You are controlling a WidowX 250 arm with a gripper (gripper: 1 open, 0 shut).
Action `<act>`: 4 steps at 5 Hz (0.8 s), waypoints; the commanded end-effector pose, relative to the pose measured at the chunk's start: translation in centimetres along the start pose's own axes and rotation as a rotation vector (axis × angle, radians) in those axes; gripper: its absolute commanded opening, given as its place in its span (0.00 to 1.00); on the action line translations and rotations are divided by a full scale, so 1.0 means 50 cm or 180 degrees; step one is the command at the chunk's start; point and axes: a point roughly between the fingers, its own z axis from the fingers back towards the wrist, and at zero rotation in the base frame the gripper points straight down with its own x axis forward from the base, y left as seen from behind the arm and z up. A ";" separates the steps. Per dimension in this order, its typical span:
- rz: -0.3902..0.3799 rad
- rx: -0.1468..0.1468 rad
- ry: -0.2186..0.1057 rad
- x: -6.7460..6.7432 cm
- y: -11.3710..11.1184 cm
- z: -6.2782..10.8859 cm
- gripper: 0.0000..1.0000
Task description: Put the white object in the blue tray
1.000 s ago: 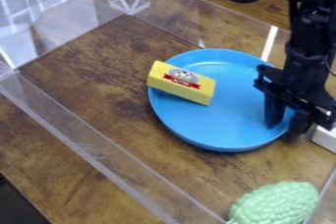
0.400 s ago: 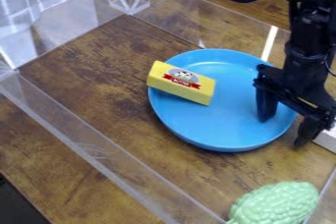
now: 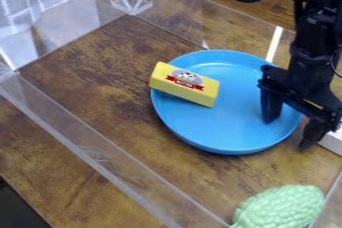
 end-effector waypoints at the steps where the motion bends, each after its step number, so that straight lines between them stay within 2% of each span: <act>1: -0.0086 -0.0014 -0.0392 0.030 -0.021 0.087 1.00; 2: -0.0090 -0.0006 -0.0398 0.033 -0.022 0.085 0.00; 3: -0.0105 -0.0010 -0.0415 0.034 -0.024 0.089 1.00; 4: -0.0137 -0.0011 -0.0424 0.036 -0.026 0.093 0.00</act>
